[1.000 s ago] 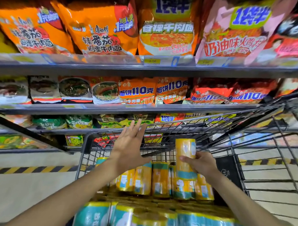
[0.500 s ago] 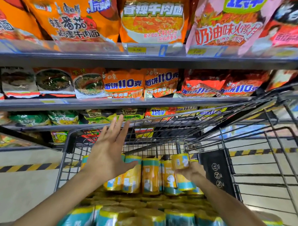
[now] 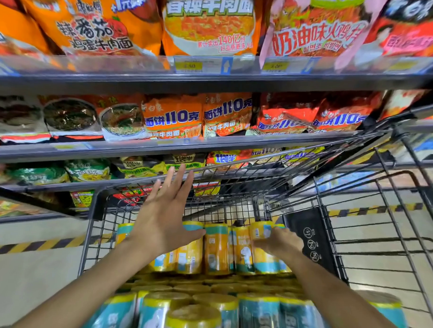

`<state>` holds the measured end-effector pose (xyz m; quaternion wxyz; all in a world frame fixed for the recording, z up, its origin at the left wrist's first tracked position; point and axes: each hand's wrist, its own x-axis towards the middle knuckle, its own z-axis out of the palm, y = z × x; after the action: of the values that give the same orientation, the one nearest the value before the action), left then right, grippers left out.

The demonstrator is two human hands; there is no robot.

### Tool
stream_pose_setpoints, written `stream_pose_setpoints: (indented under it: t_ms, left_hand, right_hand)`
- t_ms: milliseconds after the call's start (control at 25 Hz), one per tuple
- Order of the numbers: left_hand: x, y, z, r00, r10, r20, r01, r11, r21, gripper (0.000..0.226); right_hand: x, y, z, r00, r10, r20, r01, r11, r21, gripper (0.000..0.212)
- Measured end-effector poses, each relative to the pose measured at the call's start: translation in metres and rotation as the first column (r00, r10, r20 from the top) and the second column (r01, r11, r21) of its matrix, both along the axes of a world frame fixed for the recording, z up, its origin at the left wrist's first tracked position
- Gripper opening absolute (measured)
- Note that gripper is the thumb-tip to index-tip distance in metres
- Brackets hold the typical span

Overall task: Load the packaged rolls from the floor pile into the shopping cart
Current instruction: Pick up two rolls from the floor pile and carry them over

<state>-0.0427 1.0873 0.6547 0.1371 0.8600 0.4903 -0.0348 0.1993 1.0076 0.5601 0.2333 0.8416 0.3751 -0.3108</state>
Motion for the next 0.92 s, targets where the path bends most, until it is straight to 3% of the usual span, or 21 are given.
stream_pose_setpoints:
  t_ms: [120,200,280,440,520,680,840,920]
  left_hand:
    - [-0.001,-0.002,0.005,0.998,-0.017,0.053,0.016,1.0,0.022,0.114]
    - [0.0,-0.001,0.007,0.997,-0.048,0.055,0.044,0.996,0.082,0.114]
    - [0.003,0.001,0.012,0.999,-0.044,0.028,0.043,0.998,0.052,0.115]
    - [0.006,-0.004,0.029,0.999,0.021,0.024,-0.022,0.999,0.043,0.119]
    - [0.0,-0.01,0.042,0.996,0.078,0.053,-0.08,0.996,0.042,0.119]
    - [-0.021,-0.034,0.078,0.968,0.249,0.015,-0.25,0.963,0.103,0.121]
    - [-0.05,-0.084,0.125,0.892,0.451,0.019,-0.447,0.876,0.18,0.121]
    - [-0.067,-0.125,0.146,0.83,0.557,0.039,-0.549,0.801,0.24,0.122]
  right_hand:
    - [0.0,0.011,0.02,0.998,0.034,-0.046,-0.028,0.991,0.128,0.071]
    - [-0.005,0.023,0.036,0.978,0.21,0.011,-0.208,0.956,0.205,0.087]
    - [-0.015,0.032,0.06,0.939,0.338,0.065,-0.34,0.885,0.319,0.092]
    - [-0.035,0.033,0.115,0.887,0.445,0.125,-0.429,0.692,0.58,0.091]
    - [-0.043,0.028,0.139,0.836,0.509,0.205,-0.507,0.571,0.646,0.092]
    - [-0.052,0.023,0.18,0.762,0.627,0.163,-0.544,0.482,0.686,0.09]
    - [-0.075,0.003,0.216,0.615,0.769,0.175,-0.589,0.299,0.751,0.091]
    - [-0.097,-0.015,0.234,0.498,0.848,0.18,-0.602,0.188,0.776,0.09]
